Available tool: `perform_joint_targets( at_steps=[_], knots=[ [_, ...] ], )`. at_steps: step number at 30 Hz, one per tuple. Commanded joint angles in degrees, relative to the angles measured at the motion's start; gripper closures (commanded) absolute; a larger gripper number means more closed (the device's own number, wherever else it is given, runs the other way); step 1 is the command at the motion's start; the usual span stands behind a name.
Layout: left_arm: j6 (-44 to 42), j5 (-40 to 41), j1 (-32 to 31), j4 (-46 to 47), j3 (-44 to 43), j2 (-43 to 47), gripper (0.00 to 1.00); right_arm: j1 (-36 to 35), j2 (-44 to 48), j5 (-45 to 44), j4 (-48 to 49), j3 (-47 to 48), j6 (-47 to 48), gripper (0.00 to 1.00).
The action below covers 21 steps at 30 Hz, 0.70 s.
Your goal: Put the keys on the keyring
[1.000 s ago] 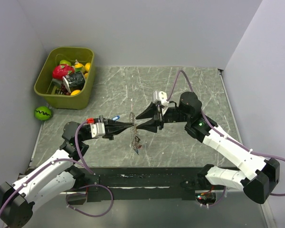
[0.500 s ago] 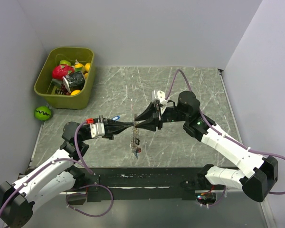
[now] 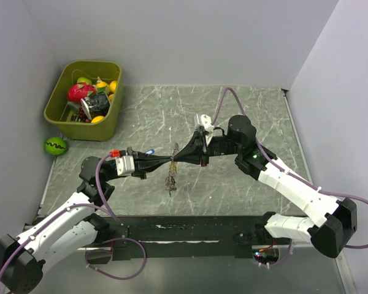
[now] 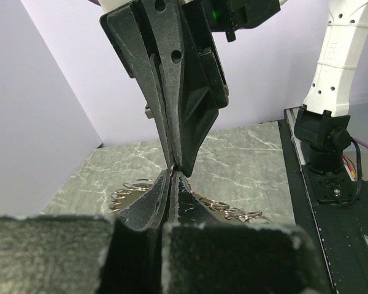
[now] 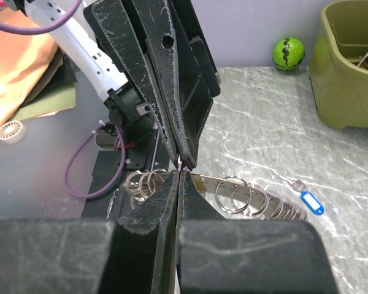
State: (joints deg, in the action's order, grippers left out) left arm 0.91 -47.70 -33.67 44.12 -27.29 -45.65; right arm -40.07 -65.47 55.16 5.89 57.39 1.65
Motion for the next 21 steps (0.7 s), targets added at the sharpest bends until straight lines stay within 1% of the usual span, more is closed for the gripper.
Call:
perform_joint_targets(
  at_steps=[1, 2, 3, 6, 7, 9, 10, 12, 13, 14, 16, 17, 19, 20, 21],
  knots=[
    [-0.3, -2.5, -0.6, 0.0, -4.1, -0.1, 0.99, 0.0, -0.5, -3.5, -2.7, 4.5, 2.3, 1.00],
    [-2.9, -2.6, -0.6, -1.4, -4.5, -0.1, 0.99, 0.0, -0.6, -3.9, -3.9, 5.5, 3.8, 1.00],
    [-3.6, -2.6, -0.6, -5.4, -5.8, -0.2, 0.99, 0.0, -0.8, -4.4, -7.1, 6.3, 4.9, 1.00],
    [-6.5, -2.4, -0.6, -11.8, -8.6, -0.3, 0.99, 0.1, -0.9, -5.8, -10.4, 8.3, 7.8, 1.00],
    [-7.7, -2.3, -0.6, -15.5, -9.3, -0.4, 0.99, 0.0, -1.0, -6.4, -12.4, 9.2, 8.5, 1.00],
    [-9.2, -1.8, -0.6, -19.8, -11.1, -0.5, 0.99, 0.0, -1.1, -7.0, -14.1, 10.0, 10.2, 1.00],
    [-10.3, -1.6, -0.6, -23.5, -11.7, -0.6, 0.97, 0.0, -1.3, -7.3, -15.5, 10.7, 10.6, 1.00],
    [-11.7, -0.8, -0.6, -26.9, -13.5, -0.8, 0.89, 0.1, -1.8, -8.3, -16.8, 11.3, 11.7, 1.00],
    [-13.0, -0.5, -0.6, -30.5, -14.1, -0.8, 0.84, 0.0, -1.9, -8.6, -17.5, 11.8, 12.1, 1.00],
    [-13.6, 0.1, -0.6, -32.0, -14.7, -1.1, 0.74, 0.0, -2.1, -9.9, -18.4, 12.0, 12.6, 1.00],
    [-15.1, 1.7, -0.6, -35.3, -16.7, -1.6, 0.68, 0.1, -2.5, -10.8, -19.8, 13.1, 13.3, 1.00],
    [-15.5, 2.0, -0.6, -38.1, -17.4, -2.3, 0.62, 0.1, -2.8, -11.4, -21.5, 13.5, 14.2, 1.00],
    [-17.7, 2.0, -0.6, -41.2, -19.9, -3.3, 0.57, 0.1, -3.3, -12.4, -22.9, 14.6, 15.1, 1.00],
    [-18.6, 2.0, -0.6, -45.4, -20.9, -4.4, 0.52, 0.1, -3.6, -12.7, -24.5, 14.9, 16.2, 1.00],
    [-19.4, 1.7, -0.6, -47.3, -23.0, -5.1, 0.50, 0.0, -3.9, -13.2, -25.3, 15.2, 16.7, 1.00]
  ],
)
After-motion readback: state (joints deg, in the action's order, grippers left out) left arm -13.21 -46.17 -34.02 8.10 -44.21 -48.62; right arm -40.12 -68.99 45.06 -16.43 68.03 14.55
